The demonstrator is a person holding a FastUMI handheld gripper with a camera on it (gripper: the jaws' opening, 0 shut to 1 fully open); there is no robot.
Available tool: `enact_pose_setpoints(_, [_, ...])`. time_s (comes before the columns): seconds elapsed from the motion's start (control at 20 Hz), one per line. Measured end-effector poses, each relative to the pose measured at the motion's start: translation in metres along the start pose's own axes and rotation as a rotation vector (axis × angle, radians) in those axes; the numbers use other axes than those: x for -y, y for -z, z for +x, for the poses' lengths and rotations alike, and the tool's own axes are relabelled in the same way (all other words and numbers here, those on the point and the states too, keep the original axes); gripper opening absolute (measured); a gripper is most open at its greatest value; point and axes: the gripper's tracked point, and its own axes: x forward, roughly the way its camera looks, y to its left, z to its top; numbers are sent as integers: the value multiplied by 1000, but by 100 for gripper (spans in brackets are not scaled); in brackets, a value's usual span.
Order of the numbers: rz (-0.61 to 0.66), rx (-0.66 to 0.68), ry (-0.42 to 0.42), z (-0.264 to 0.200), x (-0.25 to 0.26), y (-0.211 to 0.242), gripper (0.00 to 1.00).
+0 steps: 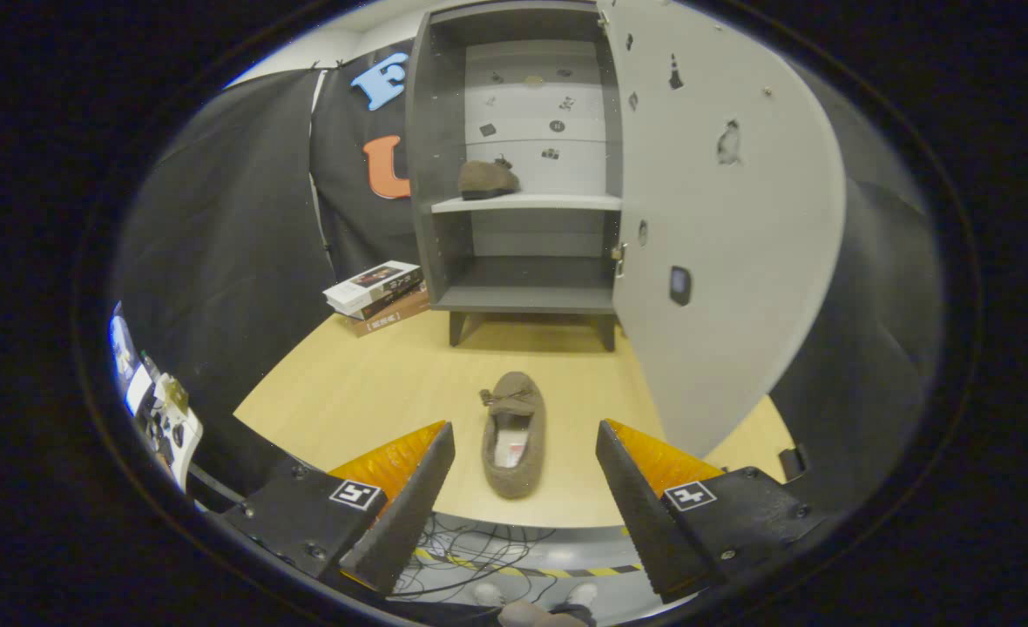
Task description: Open the shoe cabinet door, grab the shoes and put them into the shoe cabinet, then close the shoe cabinet door.
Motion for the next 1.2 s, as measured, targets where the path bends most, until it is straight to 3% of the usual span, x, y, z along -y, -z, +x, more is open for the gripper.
enact_pose_setpoints(0.25, [42,-83,-66,82,-32,26,100])
enact_pose_setpoints(0.55, [119,-179,-65,159,-25,46,100])
enact_pose_setpoints(1.0, [246,-299,-149,228,-39,51,99])
enact_pose_setpoints(1.15, [277,-322,-146,241,-37,51,94])
enact_pose_setpoints(1.2, [281,-334,-144,242,-34,53,88])
